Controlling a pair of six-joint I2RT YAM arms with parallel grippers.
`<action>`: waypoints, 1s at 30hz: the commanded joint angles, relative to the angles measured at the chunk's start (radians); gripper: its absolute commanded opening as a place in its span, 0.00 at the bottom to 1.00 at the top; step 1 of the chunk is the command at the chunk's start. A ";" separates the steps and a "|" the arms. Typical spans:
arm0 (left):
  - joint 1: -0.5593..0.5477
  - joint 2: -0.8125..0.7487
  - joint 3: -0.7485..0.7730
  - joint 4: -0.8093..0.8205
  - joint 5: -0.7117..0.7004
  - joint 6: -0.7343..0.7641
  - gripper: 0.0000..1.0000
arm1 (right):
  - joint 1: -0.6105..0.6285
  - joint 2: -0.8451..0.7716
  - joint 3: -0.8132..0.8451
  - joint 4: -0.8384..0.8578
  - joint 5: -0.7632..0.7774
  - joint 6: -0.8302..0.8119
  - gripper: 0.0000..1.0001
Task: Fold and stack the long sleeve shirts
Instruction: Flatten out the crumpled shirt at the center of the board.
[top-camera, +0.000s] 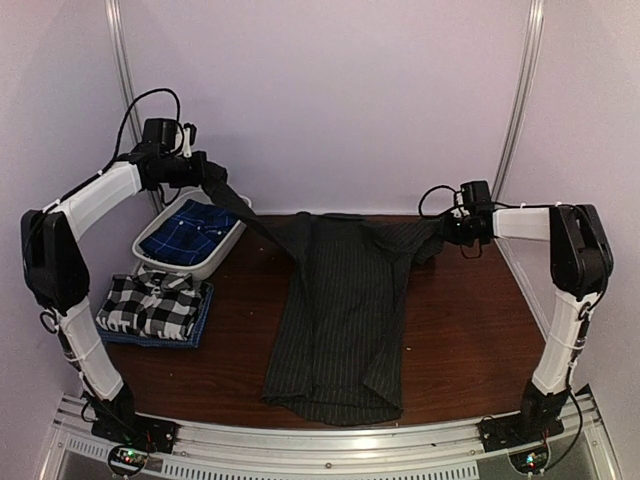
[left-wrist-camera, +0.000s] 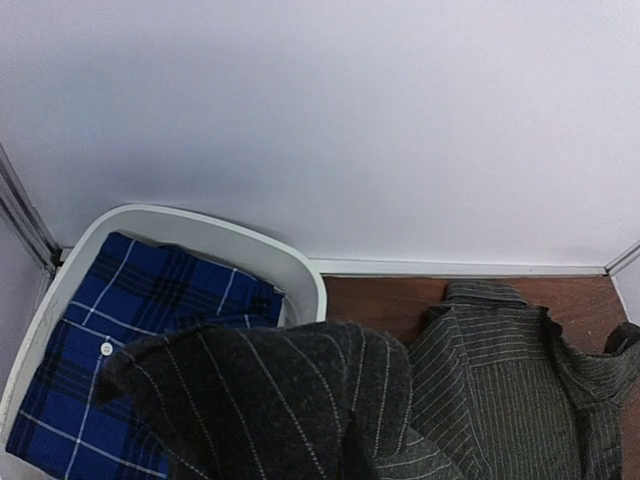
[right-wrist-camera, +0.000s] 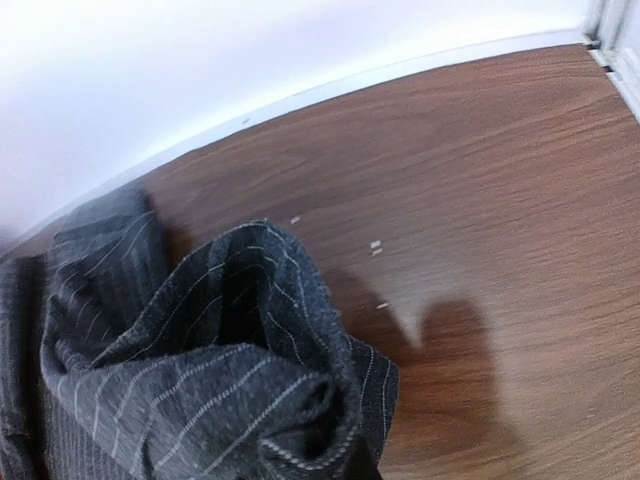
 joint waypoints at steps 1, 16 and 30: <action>0.045 0.040 0.031 -0.004 -0.018 0.038 0.00 | -0.069 -0.052 0.021 -0.049 0.057 -0.029 0.00; 0.130 0.179 0.200 -0.083 -0.031 0.067 0.00 | -0.161 -0.017 0.058 -0.139 0.155 -0.058 0.01; 0.153 0.313 0.380 -0.134 0.035 0.071 0.00 | -0.193 0.071 0.144 -0.184 0.148 -0.072 0.09</action>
